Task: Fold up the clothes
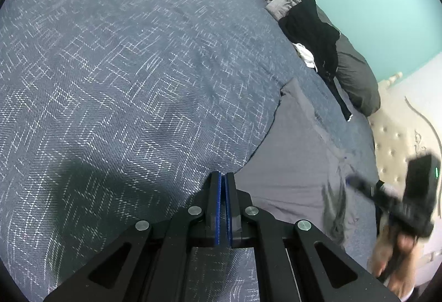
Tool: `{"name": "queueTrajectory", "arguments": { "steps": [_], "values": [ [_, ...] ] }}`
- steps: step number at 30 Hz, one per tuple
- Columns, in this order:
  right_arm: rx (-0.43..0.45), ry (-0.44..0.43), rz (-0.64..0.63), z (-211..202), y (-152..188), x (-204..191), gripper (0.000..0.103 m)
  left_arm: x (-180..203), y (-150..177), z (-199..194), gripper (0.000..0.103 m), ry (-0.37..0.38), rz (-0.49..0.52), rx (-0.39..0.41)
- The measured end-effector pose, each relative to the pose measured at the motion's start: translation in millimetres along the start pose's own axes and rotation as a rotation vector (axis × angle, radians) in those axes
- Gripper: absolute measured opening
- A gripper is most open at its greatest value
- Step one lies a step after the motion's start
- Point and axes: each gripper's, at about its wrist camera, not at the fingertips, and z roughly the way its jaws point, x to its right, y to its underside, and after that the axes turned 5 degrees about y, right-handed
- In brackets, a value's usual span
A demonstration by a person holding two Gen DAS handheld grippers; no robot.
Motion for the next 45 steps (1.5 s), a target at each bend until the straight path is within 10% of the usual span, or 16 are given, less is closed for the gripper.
{"name": "queueTrajectory", "arguments": {
  "steps": [12,26,34,45],
  "values": [
    [0.001,0.024,-0.083,2.4,80.1,-32.8,0.023,2.1,-2.1,5.9,0.003,-0.019,0.033,0.002],
    [-0.001,0.051,-0.149,17.8,92.3,-47.2,0.023,-0.3,-2.0,2.7,0.003,-0.020,0.037,0.003],
    [0.031,0.049,-0.132,13.4,91.0,-39.9,0.002,-1.7,-2.3,0.5,0.003,-0.016,0.034,0.001],
    [0.086,-0.083,-0.031,-13.0,85.3,-25.2,0.001,-2.7,-5.9,-3.0,0.003,-0.007,0.023,0.006]
  ]
}}
